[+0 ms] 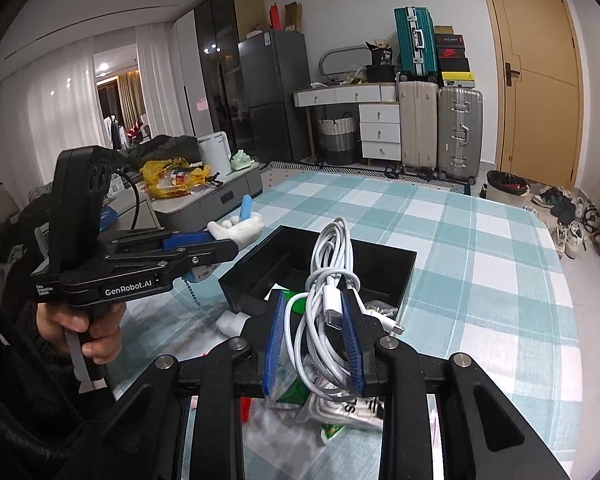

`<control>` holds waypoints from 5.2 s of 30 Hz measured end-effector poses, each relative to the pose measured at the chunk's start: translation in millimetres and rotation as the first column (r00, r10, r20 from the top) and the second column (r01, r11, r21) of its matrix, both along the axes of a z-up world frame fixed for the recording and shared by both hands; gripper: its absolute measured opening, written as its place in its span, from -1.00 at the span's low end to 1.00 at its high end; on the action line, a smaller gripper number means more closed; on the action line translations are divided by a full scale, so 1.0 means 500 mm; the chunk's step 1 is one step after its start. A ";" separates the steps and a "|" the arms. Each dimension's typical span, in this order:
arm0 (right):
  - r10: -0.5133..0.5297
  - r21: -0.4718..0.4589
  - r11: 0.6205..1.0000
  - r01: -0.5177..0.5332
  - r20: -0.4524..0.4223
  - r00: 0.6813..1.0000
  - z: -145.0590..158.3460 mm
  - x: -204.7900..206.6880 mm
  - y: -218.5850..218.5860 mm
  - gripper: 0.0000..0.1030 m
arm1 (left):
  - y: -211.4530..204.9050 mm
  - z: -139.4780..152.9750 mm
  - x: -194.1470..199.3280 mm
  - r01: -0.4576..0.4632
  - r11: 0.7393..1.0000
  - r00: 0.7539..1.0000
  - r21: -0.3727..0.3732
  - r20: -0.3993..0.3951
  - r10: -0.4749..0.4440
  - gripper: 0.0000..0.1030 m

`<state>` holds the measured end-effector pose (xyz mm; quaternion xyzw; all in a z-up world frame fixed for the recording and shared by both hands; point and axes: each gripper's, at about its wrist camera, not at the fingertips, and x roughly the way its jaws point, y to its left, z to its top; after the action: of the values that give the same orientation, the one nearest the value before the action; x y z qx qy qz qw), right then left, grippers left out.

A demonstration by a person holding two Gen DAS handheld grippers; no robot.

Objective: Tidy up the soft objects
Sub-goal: 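Carry the plush toy and cable bag over the black box with both grippers, then release the plush toy and cable bag into the box and withdraw both grippers, then move both tools toward the red balloon glue packet and the Adidas rope bag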

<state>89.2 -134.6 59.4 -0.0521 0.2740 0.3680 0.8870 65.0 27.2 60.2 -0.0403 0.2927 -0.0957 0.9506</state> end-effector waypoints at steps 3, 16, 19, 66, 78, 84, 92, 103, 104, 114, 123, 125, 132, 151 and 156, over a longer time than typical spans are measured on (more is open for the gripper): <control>0.003 -0.013 1.000 -0.003 -0.023 1.000 -0.003 0.020 0.012 -0.47 | -0.005 -0.005 0.014 0.006 1.000 1.000 0.005 -0.010 -0.006 -0.53; 0.033 -0.095 0.995 -0.037 -0.047 0.998 -0.003 0.079 0.059 -0.47 | -0.006 -0.021 0.045 0.001 1.000 0.999 0.000 -0.032 -0.001 -0.53; 0.038 -0.103 0.994 -0.042 -0.044 0.998 0.000 0.089 0.066 -0.47 | -0.011 -0.020 0.056 0.005 1.000 0.999 0.004 -0.034 -0.004 -0.53; 0.064 -0.197 0.973 -0.117 -0.257 0.964 -0.121 0.202 0.141 -0.38 | -0.041 -0.077 0.113 0.059 0.988 0.992 0.140 -0.119 -0.042 -0.48; -0.008 -0.213 0.977 0.006 -0.009 1.000 -0.072 0.114 0.079 0.76 | -0.048 -0.051 0.074 0.069 0.993 0.991 0.093 -0.120 -0.057 0.38; -0.107 -0.147 0.984 0.104 -0.011 0.994 -0.074 0.073 0.003 0.98 | -0.034 -0.035 0.022 0.031 0.996 0.997 0.081 -0.070 -0.025 1.00; -0.126 -0.112 0.986 0.121 -0.045 0.991 -0.108 0.037 -0.055 0.99 | -0.019 -0.059 -0.038 -0.011 0.997 0.997 0.071 -0.081 0.016 1.00; -0.131 -0.114 0.987 0.117 -0.131 0.983 -0.141 0.044 -0.082 0.99 | -0.041 -0.094 -0.067 -0.007 0.995 0.993 0.096 -0.114 0.018 1.00; -0.135 -0.121 0.985 0.119 -0.135 0.982 -0.145 0.045 -0.083 0.99 | -0.044 -0.096 -0.070 -0.006 0.996 0.993 0.094 -0.116 0.017 1.00; -0.133 -0.128 0.985 0.111 -0.172 0.976 -0.170 0.056 -0.074 0.99 | -0.076 -0.119 -0.081 0.047 0.993 0.989 0.109 -0.147 -0.031 1.00; -0.141 -0.103 0.987 0.121 -0.217 0.966 -0.191 0.075 -0.073 0.99 | -0.092 -0.135 -0.084 0.078 0.988 0.983 0.131 -0.175 -0.054 1.00; -0.137 -0.101 0.988 0.117 -0.226 0.964 -0.196 0.078 -0.070 0.99 | -0.097 -0.139 -0.084 0.094 0.986 0.980 0.139 -0.186 -0.067 1.00; -0.148 -0.116 0.986 0.123 -0.238 0.960 -0.207 0.085 -0.062 0.99 | -0.101 -0.144 -0.084 0.119 0.984 0.975 0.132 -0.205 -0.090 1.00; -0.186 -0.169 0.975 0.147 -0.246 0.951 -0.225 0.098 -0.051 0.96 | -0.123 -0.153 -0.073 0.182 0.975 0.955 0.130 -0.258 -0.144 0.99; -0.179 -0.165 0.976 0.141 -0.245 0.953 -0.226 0.095 -0.055 0.87 | -0.124 -0.156 -0.074 0.188 0.974 0.951 0.127 -0.270 -0.148 0.98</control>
<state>136.6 -161.9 -53.7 -0.0459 0.4167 0.2773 0.8645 27.9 -34.7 -17.9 0.0447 0.4227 -0.1480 0.8930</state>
